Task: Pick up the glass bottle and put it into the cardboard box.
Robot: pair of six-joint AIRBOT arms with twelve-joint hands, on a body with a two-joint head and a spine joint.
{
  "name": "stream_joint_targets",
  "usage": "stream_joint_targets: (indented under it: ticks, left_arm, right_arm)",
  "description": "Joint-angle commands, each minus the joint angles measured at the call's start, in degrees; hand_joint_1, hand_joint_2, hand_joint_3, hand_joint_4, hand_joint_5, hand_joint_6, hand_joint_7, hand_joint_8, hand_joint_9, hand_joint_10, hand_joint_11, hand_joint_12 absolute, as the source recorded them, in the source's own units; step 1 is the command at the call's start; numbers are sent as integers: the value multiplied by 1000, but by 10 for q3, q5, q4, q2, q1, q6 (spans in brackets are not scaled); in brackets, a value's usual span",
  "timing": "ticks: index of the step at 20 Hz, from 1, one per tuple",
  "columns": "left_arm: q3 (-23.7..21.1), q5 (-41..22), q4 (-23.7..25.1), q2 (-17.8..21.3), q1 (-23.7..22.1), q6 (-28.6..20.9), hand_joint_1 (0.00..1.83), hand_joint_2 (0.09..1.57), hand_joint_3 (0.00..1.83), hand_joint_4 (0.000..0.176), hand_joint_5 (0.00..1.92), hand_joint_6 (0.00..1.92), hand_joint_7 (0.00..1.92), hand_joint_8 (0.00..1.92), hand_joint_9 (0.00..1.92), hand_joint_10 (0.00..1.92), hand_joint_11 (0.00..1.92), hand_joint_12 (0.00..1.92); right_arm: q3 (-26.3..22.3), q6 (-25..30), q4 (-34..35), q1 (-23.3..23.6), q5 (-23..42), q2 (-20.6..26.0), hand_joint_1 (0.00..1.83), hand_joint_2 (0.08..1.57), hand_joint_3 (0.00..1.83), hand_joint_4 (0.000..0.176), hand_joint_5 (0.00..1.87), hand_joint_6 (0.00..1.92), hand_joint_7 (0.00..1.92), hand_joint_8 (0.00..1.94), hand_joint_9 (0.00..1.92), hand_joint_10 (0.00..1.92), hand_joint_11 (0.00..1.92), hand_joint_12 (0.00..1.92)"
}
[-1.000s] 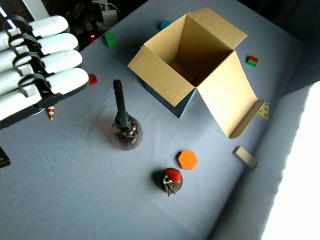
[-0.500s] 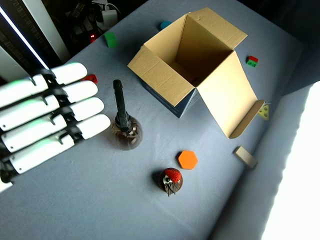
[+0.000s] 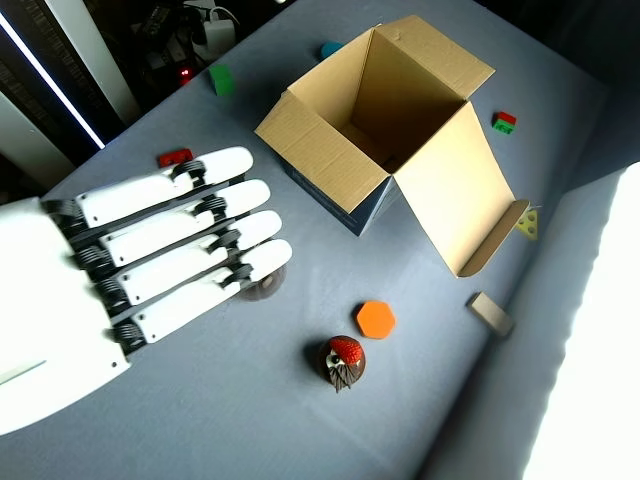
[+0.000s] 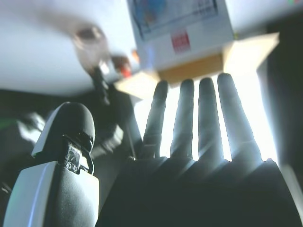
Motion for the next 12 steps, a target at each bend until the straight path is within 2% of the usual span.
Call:
stream_joint_targets:
  ticks: [1,2,5,8,11,12]
  left_arm:
    - [-2,17,55,0,-2,-5,21,1227,1,58,124,1,79,0,71,2,0,352]
    - [-2,18,55,1,1,-5,21,1227,1,58,125,1,79,0,71,2,0,353]
    - [-2,34,66,2,16,-22,45,1222,0,57,133,4,73,0,73,2,0,323]
    - [-2,48,66,5,32,-30,49,1221,0,58,105,0,60,0,71,1,0,322]
    - [-2,78,87,6,88,-88,64,1214,0,29,93,0,58,2,62,0,0,338]
    - [-2,92,101,6,114,-113,65,1213,0,27,93,0,58,3,62,0,0,337]
  right_arm:
    - [1,4,46,10,13,2,1161,982,2,0,0,0,0,0,0,0,0,0]
    - [3,9,38,15,11,-1,1161,982,2,0,0,0,0,0,0,0,0,0]
    - [14,70,-25,38,-2,-16,1142,984,3,0,0,0,0,0,0,0,0,0]
    - [15,90,-46,41,-15,-26,1126,986,4,0,0,0,0,0,0,0,0,0]
    - [17,93,-48,42,-21,-37,1119,983,3,0,0,0,0,0,0,0,0,0]
    - [18,93,-49,42,-26,-42,1118,983,3,0,0,0,0,0,0,0,0,0]
